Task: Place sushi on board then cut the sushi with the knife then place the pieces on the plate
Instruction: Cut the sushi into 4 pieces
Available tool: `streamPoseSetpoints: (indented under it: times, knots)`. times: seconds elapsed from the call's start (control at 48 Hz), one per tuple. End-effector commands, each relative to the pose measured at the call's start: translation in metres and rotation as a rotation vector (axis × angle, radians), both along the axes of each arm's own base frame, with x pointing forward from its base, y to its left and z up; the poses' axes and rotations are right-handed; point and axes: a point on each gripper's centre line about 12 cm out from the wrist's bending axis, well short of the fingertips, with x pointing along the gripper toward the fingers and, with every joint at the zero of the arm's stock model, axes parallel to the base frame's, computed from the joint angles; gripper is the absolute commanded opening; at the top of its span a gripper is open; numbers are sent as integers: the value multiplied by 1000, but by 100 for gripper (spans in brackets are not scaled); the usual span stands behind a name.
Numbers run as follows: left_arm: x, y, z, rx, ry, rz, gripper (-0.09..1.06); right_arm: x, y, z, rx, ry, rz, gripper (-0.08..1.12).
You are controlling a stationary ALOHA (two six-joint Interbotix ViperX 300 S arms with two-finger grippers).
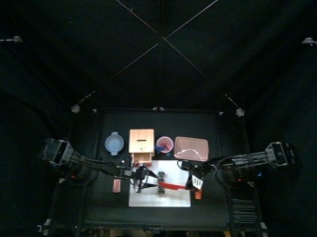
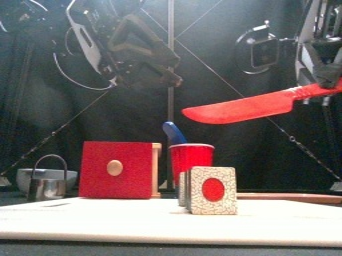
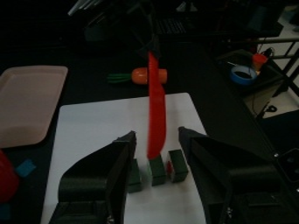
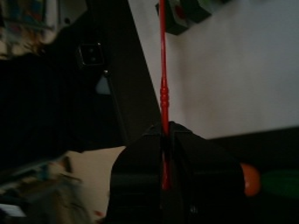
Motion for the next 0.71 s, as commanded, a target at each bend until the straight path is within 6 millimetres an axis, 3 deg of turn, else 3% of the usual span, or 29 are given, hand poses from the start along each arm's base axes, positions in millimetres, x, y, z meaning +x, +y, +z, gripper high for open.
streamPoseSetpoints:
  times: [0.021, 0.167, 0.354, 0.542, 0.708]
  knots:
    - [0, 1, 11, 1, -42, 0, 81, -15, -3, 11, 86, -31, -116, 43]
    - [-2, 0, 6, 20, -31, -15, 81, -33, -13, 8, 189, -33, -314, 43]
    - [-8, 1, -1, 33, -14, -24, 81, -48, -19, -17, 291, 89, -517, 43]
    - [-11, 2, -5, 31, -4, -22, 81, -54, -14, -29, 402, 273, -679, 44]
    - [-13, 2, -8, 30, 7, -20, 80, -59, -4, -30, 377, 375, -700, 45]
